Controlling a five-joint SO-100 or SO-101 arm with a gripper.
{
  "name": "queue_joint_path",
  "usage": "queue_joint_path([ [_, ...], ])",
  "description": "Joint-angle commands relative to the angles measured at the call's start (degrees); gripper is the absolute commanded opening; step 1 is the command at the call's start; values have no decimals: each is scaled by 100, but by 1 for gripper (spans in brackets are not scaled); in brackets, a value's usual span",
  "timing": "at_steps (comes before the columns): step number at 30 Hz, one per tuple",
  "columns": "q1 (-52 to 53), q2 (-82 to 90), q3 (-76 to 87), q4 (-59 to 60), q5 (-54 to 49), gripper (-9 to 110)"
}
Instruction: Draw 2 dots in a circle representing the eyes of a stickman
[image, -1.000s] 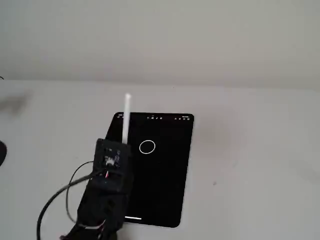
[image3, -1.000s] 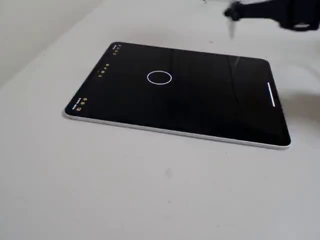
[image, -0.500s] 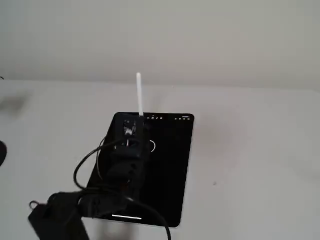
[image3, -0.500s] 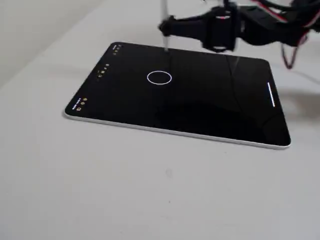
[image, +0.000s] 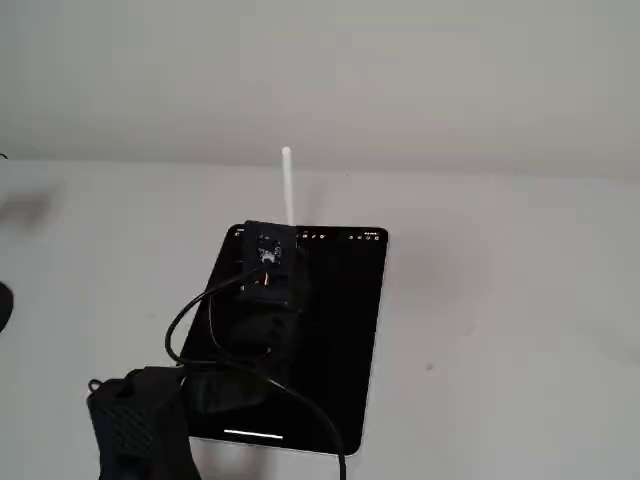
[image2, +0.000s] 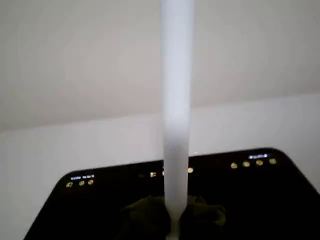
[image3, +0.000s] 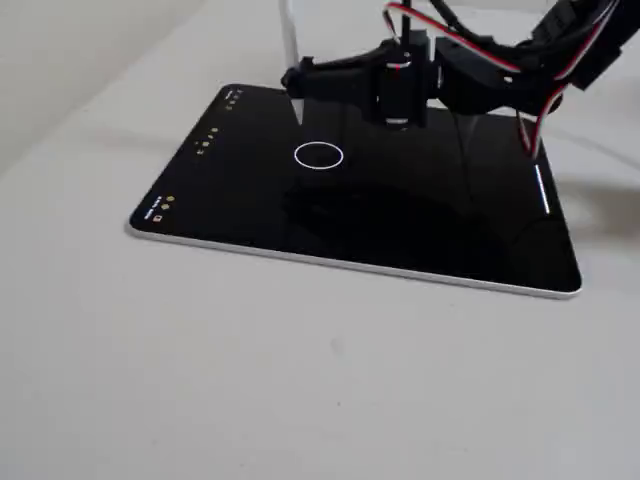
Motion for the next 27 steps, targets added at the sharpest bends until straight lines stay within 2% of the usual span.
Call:
queue_joint_path([
  [1, -62, 44, -396, 18, -97, 0],
  [27, -325, 88, 26, 220, -97, 0],
])
